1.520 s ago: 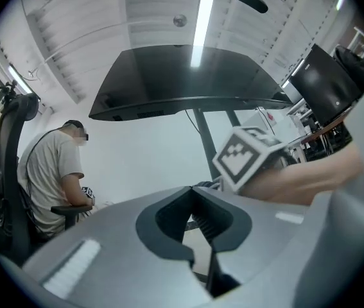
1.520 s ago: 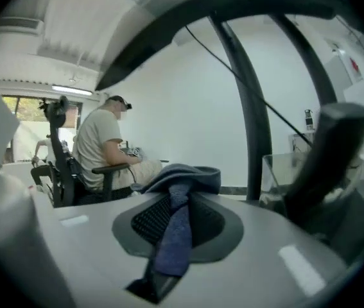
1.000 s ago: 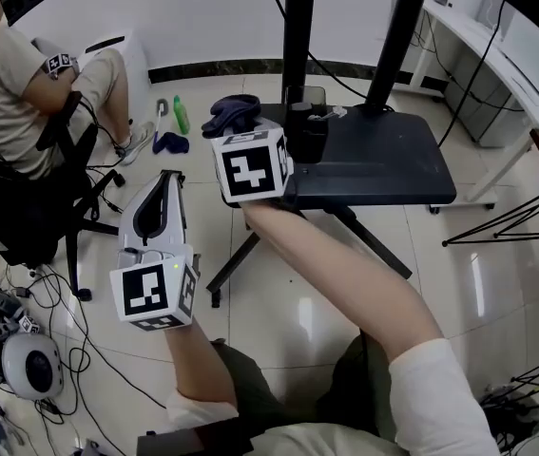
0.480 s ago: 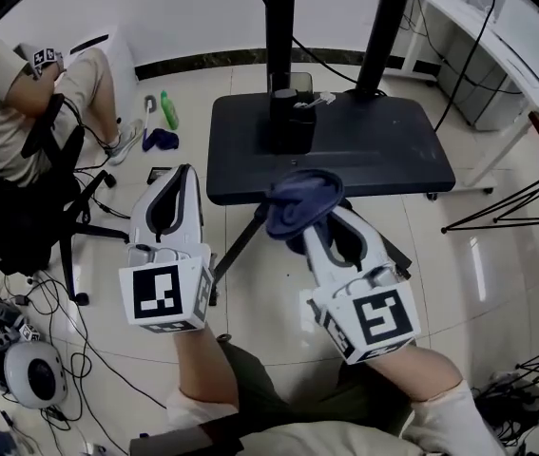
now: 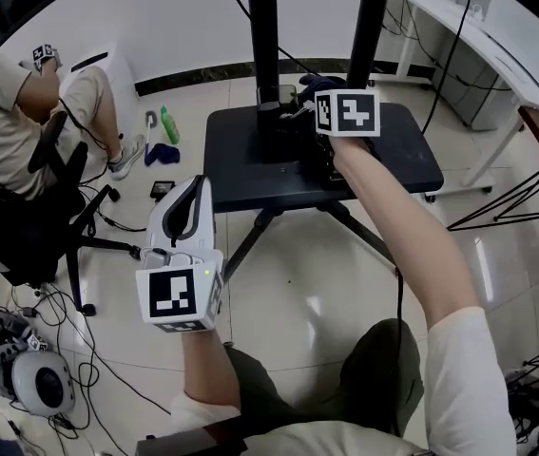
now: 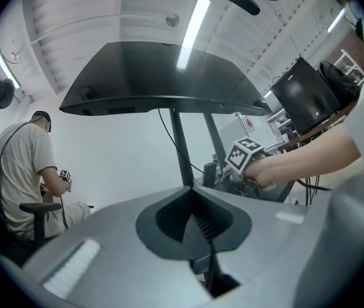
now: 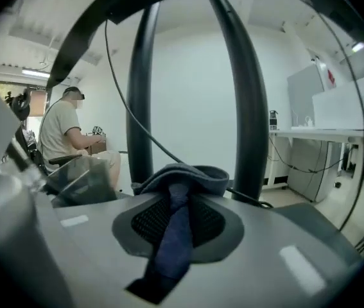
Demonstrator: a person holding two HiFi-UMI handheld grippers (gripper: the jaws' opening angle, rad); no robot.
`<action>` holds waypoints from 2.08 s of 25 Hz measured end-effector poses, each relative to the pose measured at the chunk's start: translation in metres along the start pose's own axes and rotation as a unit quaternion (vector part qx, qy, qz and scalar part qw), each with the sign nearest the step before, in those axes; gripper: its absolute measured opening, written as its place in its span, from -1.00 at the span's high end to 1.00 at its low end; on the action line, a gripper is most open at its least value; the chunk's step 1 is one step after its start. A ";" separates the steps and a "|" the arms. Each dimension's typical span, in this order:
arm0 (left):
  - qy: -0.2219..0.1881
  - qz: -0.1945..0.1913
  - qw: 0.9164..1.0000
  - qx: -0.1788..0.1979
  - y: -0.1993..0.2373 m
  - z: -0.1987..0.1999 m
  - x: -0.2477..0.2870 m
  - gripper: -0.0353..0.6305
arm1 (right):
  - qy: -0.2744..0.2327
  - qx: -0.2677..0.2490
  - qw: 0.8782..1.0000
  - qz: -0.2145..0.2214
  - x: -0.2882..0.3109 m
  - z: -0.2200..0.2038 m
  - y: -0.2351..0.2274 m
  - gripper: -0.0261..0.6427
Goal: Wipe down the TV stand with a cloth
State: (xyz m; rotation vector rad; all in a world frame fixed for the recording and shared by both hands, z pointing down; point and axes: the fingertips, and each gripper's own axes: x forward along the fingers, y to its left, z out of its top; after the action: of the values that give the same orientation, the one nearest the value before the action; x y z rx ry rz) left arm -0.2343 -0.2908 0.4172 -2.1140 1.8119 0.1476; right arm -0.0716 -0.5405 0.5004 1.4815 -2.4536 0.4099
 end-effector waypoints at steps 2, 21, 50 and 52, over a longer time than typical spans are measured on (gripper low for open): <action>0.011 0.007 1.000 -0.008 0.002 -0.002 -0.005 0.69 | 0.030 0.002 1.000 -0.002 0.018 0.001 0.000 0.72; -0.019 -0.038 0.999 -0.004 -0.021 0.004 0.008 0.69 | -0.155 -0.102 0.974 0.127 -0.230 -0.087 0.101 0.70; 0.078 -0.122 0.989 0.020 -0.121 -0.003 0.016 0.69 | -0.093 -0.082 0.990 0.070 -0.139 -0.022 -0.035 0.71; 0.078 -0.132 0.988 0.020 -0.131 -0.003 0.017 0.69 | -0.116 -0.097 0.985 0.081 -0.182 -0.038 -0.017 0.71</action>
State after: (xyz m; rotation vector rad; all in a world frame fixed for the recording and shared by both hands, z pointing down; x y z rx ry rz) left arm -0.1046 -0.2924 0.4402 -2.3692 1.5786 -0.1246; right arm 0.0282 -0.3850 0.4742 1.3206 -2.7152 0.0247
